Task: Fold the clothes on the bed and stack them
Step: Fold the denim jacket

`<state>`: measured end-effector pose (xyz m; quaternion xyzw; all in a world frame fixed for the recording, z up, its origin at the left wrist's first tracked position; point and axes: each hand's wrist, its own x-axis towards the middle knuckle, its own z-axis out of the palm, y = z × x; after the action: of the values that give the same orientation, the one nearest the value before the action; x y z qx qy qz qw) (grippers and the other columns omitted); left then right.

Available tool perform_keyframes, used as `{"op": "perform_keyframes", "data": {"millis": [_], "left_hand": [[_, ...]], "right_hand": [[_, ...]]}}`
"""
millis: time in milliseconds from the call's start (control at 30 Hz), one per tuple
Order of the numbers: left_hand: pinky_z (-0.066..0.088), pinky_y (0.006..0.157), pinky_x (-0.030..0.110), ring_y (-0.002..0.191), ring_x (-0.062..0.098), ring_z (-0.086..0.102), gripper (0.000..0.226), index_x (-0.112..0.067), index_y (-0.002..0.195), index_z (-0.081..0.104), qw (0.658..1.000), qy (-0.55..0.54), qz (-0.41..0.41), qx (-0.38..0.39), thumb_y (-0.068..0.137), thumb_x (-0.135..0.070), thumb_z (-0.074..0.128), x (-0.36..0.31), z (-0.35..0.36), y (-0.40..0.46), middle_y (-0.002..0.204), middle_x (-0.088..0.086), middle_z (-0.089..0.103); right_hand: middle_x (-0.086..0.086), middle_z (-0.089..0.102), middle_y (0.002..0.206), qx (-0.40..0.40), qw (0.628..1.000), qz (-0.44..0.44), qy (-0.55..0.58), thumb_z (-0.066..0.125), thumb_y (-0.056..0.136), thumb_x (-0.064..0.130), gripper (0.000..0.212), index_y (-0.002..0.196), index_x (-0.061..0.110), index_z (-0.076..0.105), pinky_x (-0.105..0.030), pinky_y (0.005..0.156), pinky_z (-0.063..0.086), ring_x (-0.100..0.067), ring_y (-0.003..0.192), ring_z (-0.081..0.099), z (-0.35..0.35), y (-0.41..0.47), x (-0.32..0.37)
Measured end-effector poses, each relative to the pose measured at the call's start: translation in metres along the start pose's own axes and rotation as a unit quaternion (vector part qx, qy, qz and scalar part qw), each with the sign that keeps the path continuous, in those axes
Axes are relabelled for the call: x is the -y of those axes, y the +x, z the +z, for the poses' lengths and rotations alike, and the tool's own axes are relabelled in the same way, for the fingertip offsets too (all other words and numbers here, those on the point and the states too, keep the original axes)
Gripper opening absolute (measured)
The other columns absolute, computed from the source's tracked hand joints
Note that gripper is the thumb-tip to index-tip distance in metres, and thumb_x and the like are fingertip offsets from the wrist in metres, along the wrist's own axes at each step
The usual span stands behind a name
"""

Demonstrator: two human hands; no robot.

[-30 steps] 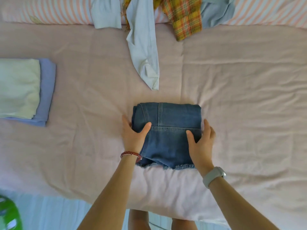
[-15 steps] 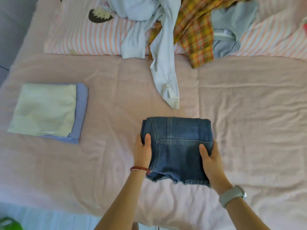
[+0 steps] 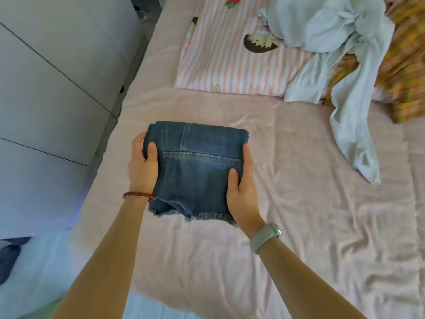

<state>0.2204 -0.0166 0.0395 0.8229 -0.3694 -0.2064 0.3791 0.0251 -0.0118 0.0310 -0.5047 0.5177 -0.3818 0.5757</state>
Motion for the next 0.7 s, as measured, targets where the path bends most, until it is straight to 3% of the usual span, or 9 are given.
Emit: {"op": "perform_keyframes", "data": {"millis": [67, 167, 233, 300, 367, 433, 533, 700], "left_hand": [[0.033, 0.091, 0.026, 0.117, 0.025, 0.048, 0.042, -0.020, 0.139, 0.032, 1.000, 0.018, -0.012, 0.014, 0.099, -0.032, 0.038, 0.022, -0.001, 0.028, 0.135, 0.004, 0.048], [0.037, 0.095, 0.032, 0.120, 0.031, 0.047, 0.050, -0.021, 0.144, 0.027, 0.994, 0.070, -0.035, 0.078, 0.098, -0.035, 0.041, 0.061, 0.009, 0.052, 0.136, 0.009, 0.048], [0.034, 0.102, 0.043, 0.126, 0.037, 0.040, 0.054, -0.022, 0.147, 0.021, 0.980, 0.168, -0.042, 0.099, 0.098, -0.032, 0.040, 0.086, 0.018, 0.059, 0.143, 0.016, 0.038], [0.022, 0.109, 0.053, 0.135, 0.039, 0.027, 0.052, -0.024, 0.148, 0.021, 0.954, 0.294, -0.007, 0.062, 0.099, -0.032, 0.036, 0.095, 0.028, 0.054, 0.151, 0.016, 0.025], [0.013, 0.109, 0.060, 0.137, 0.040, 0.026, 0.050, -0.022, 0.145, 0.030, 0.931, 0.349, 0.101, 0.029, 0.097, -0.034, 0.034, 0.095, 0.037, 0.041, 0.150, 0.016, 0.029], [0.015, 0.105, 0.063, 0.134, 0.041, 0.033, 0.051, -0.021, 0.142, 0.036, 0.903, 0.377, 0.203, 0.034, 0.093, -0.037, 0.034, 0.097, 0.048, 0.027, 0.146, 0.016, 0.037], [0.025, 0.102, 0.065, 0.133, 0.042, 0.035, 0.055, -0.023, 0.142, 0.031, 0.889, 0.395, 0.222, 0.065, 0.091, -0.042, 0.032, 0.112, 0.057, 0.024, 0.145, 0.017, 0.038], [0.025, 0.103, 0.063, 0.134, 0.043, 0.032, 0.059, -0.023, 0.143, 0.028, 0.876, 0.411, 0.223, 0.116, 0.090, -0.047, 0.032, 0.139, 0.060, 0.028, 0.147, 0.017, 0.036]], "right_hand": [[0.018, 0.023, 0.143, -0.006, 1.000, -0.006, -0.013, 0.033, 0.099, 0.012, 0.054, 0.132, 0.050, 0.015, -0.016, 0.107, 0.027, -0.002, 0.132, 0.029, 0.029, 0.021, -0.010], [0.007, 0.033, 0.131, 0.023, 0.994, 0.044, -0.102, 0.033, 0.098, 0.007, 0.059, 0.144, 0.037, 0.012, -0.017, 0.097, 0.031, -0.016, 0.118, 0.042, 0.052, 0.047, -0.045], [-0.007, 0.038, 0.122, 0.073, 0.957, 0.092, -0.265, 0.034, 0.097, 0.011, 0.064, 0.148, 0.030, 0.001, -0.030, 0.092, 0.038, -0.029, 0.107, 0.046, 0.059, 0.055, -0.067], [-0.010, 0.037, 0.128, 0.068, 0.895, 0.104, -0.428, 0.036, 0.097, 0.021, 0.064, 0.149, 0.029, -0.001, -0.038, 0.090, 0.039, -0.031, 0.110, 0.043, 0.062, 0.054, -0.075], [-0.014, 0.037, 0.138, -0.019, 0.856, 0.032, -0.515, 0.038, 0.093, 0.027, 0.060, 0.149, 0.023, 0.015, -0.045, 0.092, 0.039, -0.034, 0.119, 0.041, 0.063, 0.049, -0.075], [-0.019, 0.039, 0.141, -0.065, 0.830, -0.083, -0.548, 0.036, 0.088, 0.030, 0.057, 0.143, 0.016, 0.031, -0.055, 0.099, 0.037, -0.038, 0.126, 0.038, 0.064, 0.047, -0.075], [-0.016, 0.033, 0.148, 0.018, 0.782, -0.145, -0.606, 0.035, 0.089, 0.037, 0.056, 0.142, 0.019, 0.033, -0.059, 0.103, 0.029, -0.036, 0.135, 0.030, 0.063, 0.053, -0.088], [-0.012, 0.036, 0.148, 0.091, 0.752, -0.098, -0.645, 0.034, 0.087, 0.048, 0.057, 0.141, 0.027, 0.032, -0.059, 0.094, 0.040, -0.042, 0.128, 0.041, 0.057, 0.065, -0.120]]}}
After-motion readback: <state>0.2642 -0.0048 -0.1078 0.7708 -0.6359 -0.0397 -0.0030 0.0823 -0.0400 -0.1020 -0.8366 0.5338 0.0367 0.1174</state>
